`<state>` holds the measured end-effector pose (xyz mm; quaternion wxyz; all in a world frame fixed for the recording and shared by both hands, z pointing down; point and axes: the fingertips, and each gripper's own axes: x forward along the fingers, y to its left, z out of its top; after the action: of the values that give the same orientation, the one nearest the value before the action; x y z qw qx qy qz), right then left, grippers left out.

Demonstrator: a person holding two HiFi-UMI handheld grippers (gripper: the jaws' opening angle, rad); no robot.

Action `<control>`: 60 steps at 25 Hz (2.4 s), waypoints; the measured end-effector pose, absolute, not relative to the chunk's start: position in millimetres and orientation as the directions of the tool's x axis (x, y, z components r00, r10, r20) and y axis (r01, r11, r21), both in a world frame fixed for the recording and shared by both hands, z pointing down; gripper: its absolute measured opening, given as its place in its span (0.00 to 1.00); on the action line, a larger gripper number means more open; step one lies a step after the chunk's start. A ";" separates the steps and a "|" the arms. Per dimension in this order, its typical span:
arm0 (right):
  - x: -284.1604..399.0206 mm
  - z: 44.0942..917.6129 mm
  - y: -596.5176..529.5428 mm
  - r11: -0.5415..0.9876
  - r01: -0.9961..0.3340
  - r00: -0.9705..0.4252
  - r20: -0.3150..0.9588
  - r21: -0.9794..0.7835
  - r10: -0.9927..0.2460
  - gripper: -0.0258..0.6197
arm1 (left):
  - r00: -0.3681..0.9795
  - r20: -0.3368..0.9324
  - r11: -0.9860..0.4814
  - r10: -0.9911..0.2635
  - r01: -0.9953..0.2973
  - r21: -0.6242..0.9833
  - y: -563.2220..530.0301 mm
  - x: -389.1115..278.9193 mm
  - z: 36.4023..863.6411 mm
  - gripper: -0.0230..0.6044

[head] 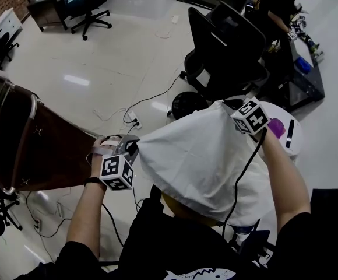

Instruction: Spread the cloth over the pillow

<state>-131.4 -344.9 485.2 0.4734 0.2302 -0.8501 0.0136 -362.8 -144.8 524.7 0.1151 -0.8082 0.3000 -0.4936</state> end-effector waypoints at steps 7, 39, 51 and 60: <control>-150.0 507.0 -386.6 0.879 -0.413 -0.398 0.820 0.240 -0.411 0.07 | 0.321 0.756 -0.805 -0.570 -0.404 -0.435 -186.3 -380.1 556.6 0.04; -157.4 594.0 -401.7 0.883 -0.431 -0.369 0.856 0.188 -0.362 0.26 | 0.437 0.835 -0.903 -0.334 -0.402 -0.151 -126.6 -367.2 667.5 0.19; -201.3 511.4 -341.1 0.908 -0.391 -0.584 0.723 0.148 -0.369 0.26 | 0.494 0.846 -0.975 -0.199 -0.189 -0.119 -14.0 -306.6 669.9 0.32; -213.1 464.2 -279.5 0.928 -0.315 -0.670 0.646 0.199 -0.366 0.26 | 0.471 0.830 -0.953 -0.298 -0.192 -0.233 -6.2 -315.5 654.4 0.06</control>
<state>-213.1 -279.5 464.2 0.3607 0.1865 -0.9132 -0.0354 -315.5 -6.2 654.4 0.0535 -0.8559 0.1431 -0.4941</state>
